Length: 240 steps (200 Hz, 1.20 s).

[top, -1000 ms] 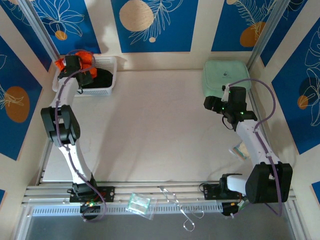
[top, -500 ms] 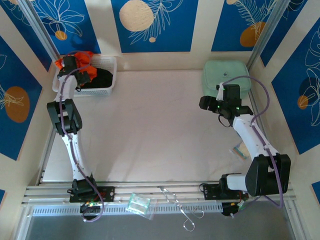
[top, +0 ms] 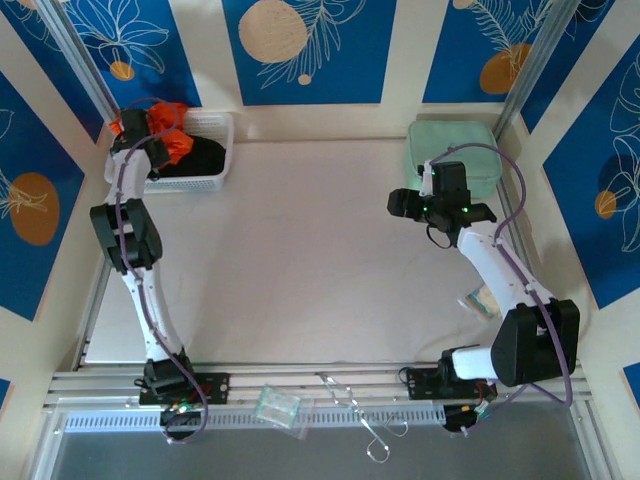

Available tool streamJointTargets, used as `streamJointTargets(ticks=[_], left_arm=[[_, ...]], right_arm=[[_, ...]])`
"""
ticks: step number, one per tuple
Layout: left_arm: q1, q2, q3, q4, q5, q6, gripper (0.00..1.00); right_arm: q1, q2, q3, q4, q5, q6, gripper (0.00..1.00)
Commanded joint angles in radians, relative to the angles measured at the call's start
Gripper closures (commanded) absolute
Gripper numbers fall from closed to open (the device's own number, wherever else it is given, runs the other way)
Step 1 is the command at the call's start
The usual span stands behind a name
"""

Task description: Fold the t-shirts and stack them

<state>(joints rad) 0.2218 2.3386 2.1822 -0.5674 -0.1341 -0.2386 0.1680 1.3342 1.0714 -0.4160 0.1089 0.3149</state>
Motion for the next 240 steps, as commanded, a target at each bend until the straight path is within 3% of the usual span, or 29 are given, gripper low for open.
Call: streamJointTargets(ticks=[1,48,87,142,183,216,240], left_arm=[[-0.006,-0.197,0.0,-0.003,0.056,-0.014,1.0],[-0.071,-0.455,-0.061,-0.099,0.109,-0.039,1.0],[-0.171,-0.698,-0.242,-0.145,0.166,-0.067,1.0],[-0.424,-0.949,-0.41,-0.232,0.221,-0.072,1.0],[-0.636,-1.075,-0.57,-0.263,0.192,-0.099,1.0],[-0.791,-1.137,-0.823,-0.182,0.162,-0.188,1.0],[-0.909,-1.127,-1.042,-0.003,0.185,-0.297,1.0]], right_arm=[[0.024,-0.03,0.024,-0.012,0.011,-0.011,0.26],[0.041,-0.08,0.015,-0.011,0.019,0.021,0.26],[0.04,-0.125,-0.001,-0.017,0.005,0.037,0.26],[0.032,-0.22,-0.041,-0.033,-0.006,0.053,0.26],[0.025,-0.288,-0.066,-0.052,-0.018,0.073,0.25],[0.016,-0.32,-0.056,-0.1,-0.01,0.094,0.25],[0.004,-0.329,-0.031,-0.157,0.0,0.11,0.25]])
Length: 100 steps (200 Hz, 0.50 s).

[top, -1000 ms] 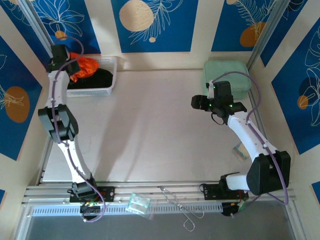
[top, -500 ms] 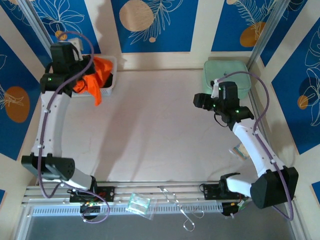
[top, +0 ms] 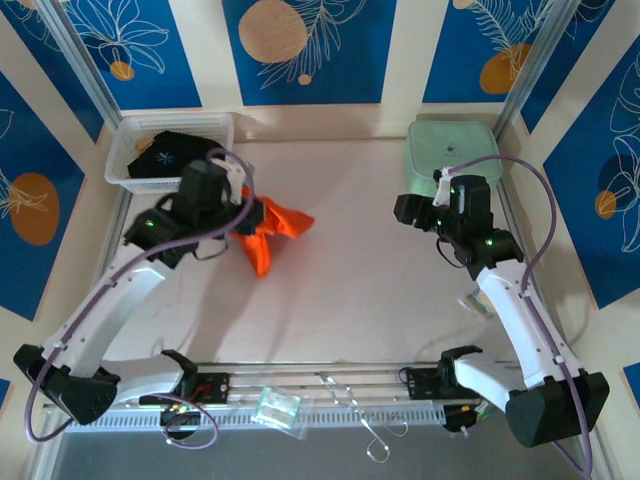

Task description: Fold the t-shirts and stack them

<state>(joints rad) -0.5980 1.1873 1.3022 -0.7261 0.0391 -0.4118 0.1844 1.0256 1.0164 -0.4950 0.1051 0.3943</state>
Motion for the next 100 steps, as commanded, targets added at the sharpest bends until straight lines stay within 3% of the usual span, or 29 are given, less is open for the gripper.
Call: streamJointTargets(ticks=[1,7,20,57,88,100], left_arm=[[-0.094,0.026,-0.166,0.166,0.013,-0.128,1.0],[-0.127,0.04,-0.217,0.217,0.015,-0.154,1.0],[-0.195,0.087,-0.297,0.313,0.009,-0.202,0.9],[-0.35,0.214,-0.341,0.455,-0.031,-0.252,0.44],[-0.393,0.217,-0.277,0.409,-0.113,-0.224,0.39],[-0.393,0.221,-0.242,0.357,-0.15,-0.211,0.3]], right_arm=[[-0.013,-0.021,0.026,-0.081,0.004,0.031,0.25],[-0.017,-0.022,0.036,-0.097,0.004,0.036,0.24],[-0.025,-0.022,0.057,-0.134,0.0,0.044,0.24],[-0.039,-0.021,0.122,-0.252,-0.026,0.065,0.23],[-0.035,-0.027,0.084,-0.307,-0.11,0.139,0.23],[-0.024,-0.033,0.022,-0.29,-0.155,0.195,0.24]])
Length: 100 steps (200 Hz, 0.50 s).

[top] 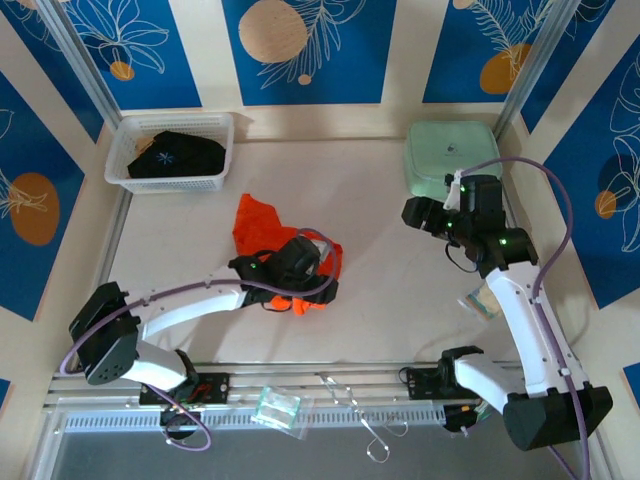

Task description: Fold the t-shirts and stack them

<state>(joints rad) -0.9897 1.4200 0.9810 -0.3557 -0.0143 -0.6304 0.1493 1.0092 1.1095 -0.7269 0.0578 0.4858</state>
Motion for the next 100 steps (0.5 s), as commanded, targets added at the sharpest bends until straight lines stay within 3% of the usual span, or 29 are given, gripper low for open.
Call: streamJointTargets(ticks=[1,25,54,100], left_arm=[[-0.001,-0.011,0.082,-0.02,-0.1,0.008,0.29],[-0.001,0.01,0.146,-0.135,-0.172,0.03,0.0],[-0.006,0.069,0.226,-0.267,-0.249,0.067,0.0],[-0.022,0.342,0.423,-0.414,-0.259,0.144,0.0]], right_arm=[[0.013,-0.016,-0.076,-0.056,-0.11,0.108,0.24],[0.069,-0.018,-0.222,0.017,-0.144,0.227,0.25],[0.12,-0.024,-0.35,0.071,-0.059,0.329,0.25],[0.012,-0.033,-0.357,0.037,-0.025,0.281,0.25]])
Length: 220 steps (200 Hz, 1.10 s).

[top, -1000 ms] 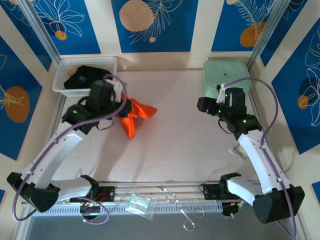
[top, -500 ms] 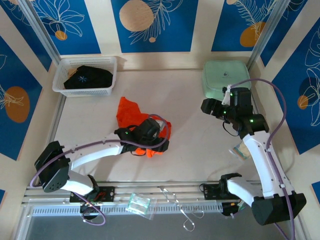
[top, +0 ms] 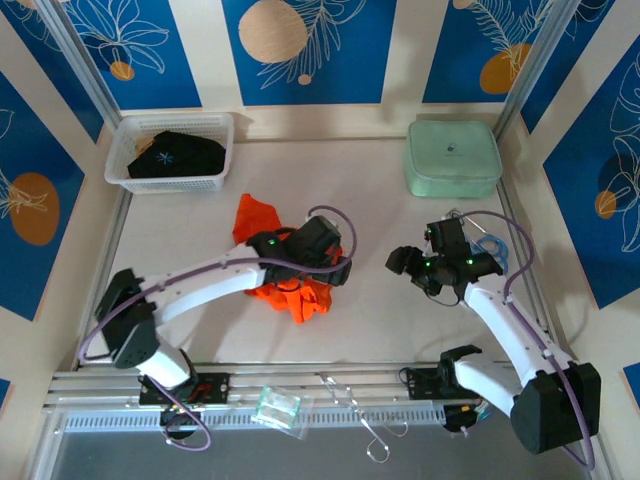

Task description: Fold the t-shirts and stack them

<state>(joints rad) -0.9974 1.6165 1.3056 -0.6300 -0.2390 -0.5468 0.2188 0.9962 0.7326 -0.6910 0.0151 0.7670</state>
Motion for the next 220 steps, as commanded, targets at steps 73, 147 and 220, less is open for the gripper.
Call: streamJointTargets(ticks=[73,147,220], left_arm=[[-0.026,0.565,0.367,-0.274,-0.25,0.107,0.08],[-0.023,0.376,0.309,-0.165,-0.23,0.11,1.0],[-0.022,0.089,0.462,-0.261,-0.121,0.174,1.0]], right_arm=[[-0.234,-0.057,-0.014,-0.009,-0.066,-0.089,0.26],[-0.352,-0.084,-0.024,-0.018,-0.135,-0.145,0.26],[-0.386,-0.14,-0.029,-0.031,-0.21,-0.209,0.26]])
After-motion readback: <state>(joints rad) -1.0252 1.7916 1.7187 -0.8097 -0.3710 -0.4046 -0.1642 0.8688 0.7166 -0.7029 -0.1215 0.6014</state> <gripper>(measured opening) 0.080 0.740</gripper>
